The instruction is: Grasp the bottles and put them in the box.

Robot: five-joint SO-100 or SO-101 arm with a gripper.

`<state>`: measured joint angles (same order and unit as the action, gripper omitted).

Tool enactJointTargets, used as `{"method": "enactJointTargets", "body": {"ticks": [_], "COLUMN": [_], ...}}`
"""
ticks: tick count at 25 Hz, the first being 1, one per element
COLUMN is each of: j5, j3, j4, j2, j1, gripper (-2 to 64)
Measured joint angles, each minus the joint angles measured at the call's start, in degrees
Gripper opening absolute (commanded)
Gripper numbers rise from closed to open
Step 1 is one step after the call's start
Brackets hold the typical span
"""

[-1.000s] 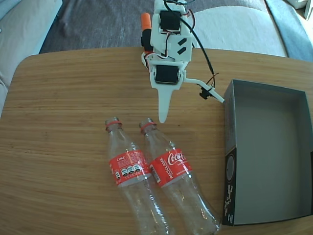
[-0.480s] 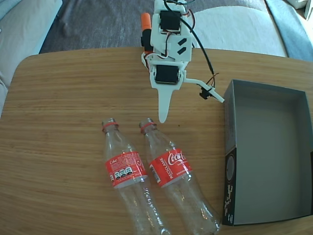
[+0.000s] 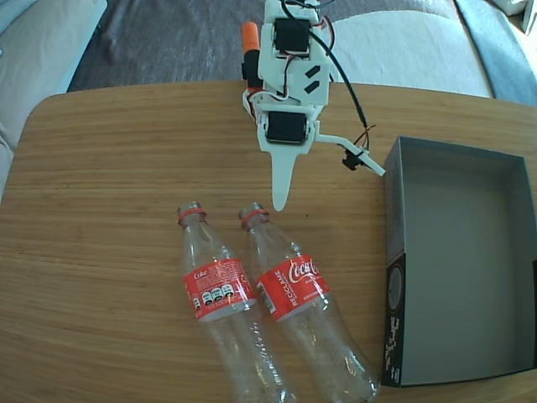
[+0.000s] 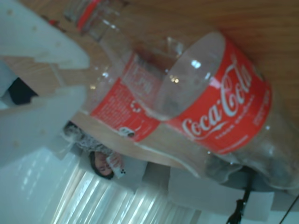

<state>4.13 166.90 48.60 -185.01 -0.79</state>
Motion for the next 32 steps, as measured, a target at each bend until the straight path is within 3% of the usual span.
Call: {"method": "enactJointTargets", "body": {"ticks": [6,14,25,28,30,32], "j5": [0.0,0.0,0.0,0.88,4.92,10.37], "j3": [0.0,-7.29,-24.87,-31.82,-37.0,-41.75], "j4": [2.72,11.6,11.87,13.8,15.82,18.37], "j2": [-0.18,0.44,22.32,29.88,34.8,39.81], "j1": [-0.26,-0.26,-0.26,-0.26,-0.79,-1.41], "gripper": [-0.1,-0.1,0.5,6.6,12.5,14.1]}}
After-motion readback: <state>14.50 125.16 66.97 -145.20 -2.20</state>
